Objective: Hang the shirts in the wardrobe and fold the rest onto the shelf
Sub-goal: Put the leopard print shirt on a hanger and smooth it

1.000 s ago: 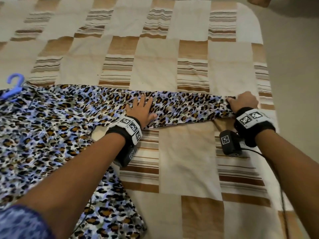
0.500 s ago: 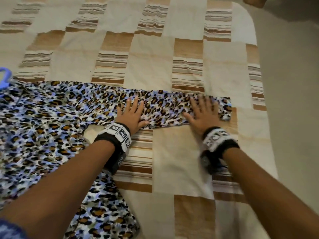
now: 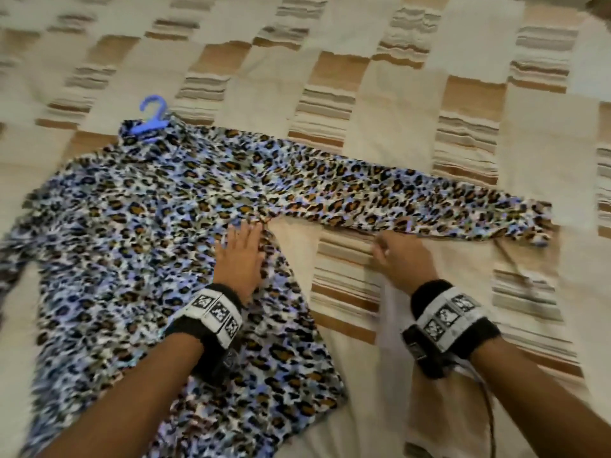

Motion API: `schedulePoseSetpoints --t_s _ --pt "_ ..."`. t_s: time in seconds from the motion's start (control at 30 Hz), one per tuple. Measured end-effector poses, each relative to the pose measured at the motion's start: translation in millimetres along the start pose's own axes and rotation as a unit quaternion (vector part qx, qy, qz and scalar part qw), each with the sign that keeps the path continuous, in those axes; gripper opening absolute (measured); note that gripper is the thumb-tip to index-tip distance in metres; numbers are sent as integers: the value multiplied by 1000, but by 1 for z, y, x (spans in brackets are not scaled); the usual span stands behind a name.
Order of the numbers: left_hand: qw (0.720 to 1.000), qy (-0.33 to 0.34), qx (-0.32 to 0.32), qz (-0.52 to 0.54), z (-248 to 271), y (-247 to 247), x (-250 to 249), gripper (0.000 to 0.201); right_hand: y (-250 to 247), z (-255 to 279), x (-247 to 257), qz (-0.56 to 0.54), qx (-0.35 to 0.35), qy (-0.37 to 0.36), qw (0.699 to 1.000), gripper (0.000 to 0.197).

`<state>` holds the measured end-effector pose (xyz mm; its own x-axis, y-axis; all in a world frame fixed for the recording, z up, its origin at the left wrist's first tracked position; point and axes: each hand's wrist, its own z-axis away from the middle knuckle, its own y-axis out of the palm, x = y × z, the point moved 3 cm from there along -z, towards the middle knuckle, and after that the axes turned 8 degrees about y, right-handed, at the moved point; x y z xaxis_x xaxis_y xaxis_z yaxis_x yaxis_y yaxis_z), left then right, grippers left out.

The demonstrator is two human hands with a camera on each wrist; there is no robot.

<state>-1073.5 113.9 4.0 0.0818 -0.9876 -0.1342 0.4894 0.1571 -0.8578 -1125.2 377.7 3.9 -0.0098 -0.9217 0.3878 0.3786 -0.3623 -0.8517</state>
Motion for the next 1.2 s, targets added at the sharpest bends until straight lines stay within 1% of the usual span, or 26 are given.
schedulePoseSetpoints --t_s 0.07,0.1,0.13,0.23,0.3,0.4,0.47,0.57,0.63,0.67,0.73,0.8,0.87,0.93,0.97,1.0,1.1,1.13,1.2 --pt "999 -4 -8 42 22 14 25 60 40 22 33 -26 109 -26 993 31" --pt "998 -1 1 58 32 23 33 62 57 31 46 -26 137 -32 990 35" --pt "998 5 15 60 40 33 40 67 69 38 56 -14 150 -32 988 37" --pt "998 28 45 34 54 59 49 77 86 50 78 37 133 -19 990 40" --pt "997 34 50 39 56 66 50 78 88 54 88 69 120 -8 990 41" --pt "998 42 47 27 59 68 47 81 94 61 95 125 132 1 983 36" --pt "997 54 51 11 66 70 44 86 96 66 87 115 140 20 983 37" --pt "993 77 86 -14 86 81 39 95 97 81 60 51 163 63 983 52" --pt "992 81 88 -30 102 93 36 99 99 96 49 19 173 77 982 53" --pt "993 81 84 -37 110 100 34 97 101 104 47 22 166 80 983 50" --pt "994 82 70 -31 126 109 31 93 102 119 46 32 129 69 989 42" --pt "995 82 52 -6 142 111 30 87 104 133 47 11 108 58 992 38" --pt "997 77 30 11 160 110 34 83 107 151 46 -12 127 69 989 45" --pt "998 61 13 24 180 109 45 79 109 168 47 -2 150 68 986 53" --pt "998 54 7 38 190 109 52 76 111 175 47 10 151 62 987 53" --pt "997 52 -6 49 200 110 60 73 112 181 46 13 144 59 988 50" --pt "994 92 -60 21 234 114 66 62 109 196 43 -7 106 67 992 32" --pt "991 116 -65 7 244 120 61 62 108 199 42 -21 97 70 993 34" --pt "986 156 -62 -11 257 134 47 70 108 204 41 -58 75 72 993 40"
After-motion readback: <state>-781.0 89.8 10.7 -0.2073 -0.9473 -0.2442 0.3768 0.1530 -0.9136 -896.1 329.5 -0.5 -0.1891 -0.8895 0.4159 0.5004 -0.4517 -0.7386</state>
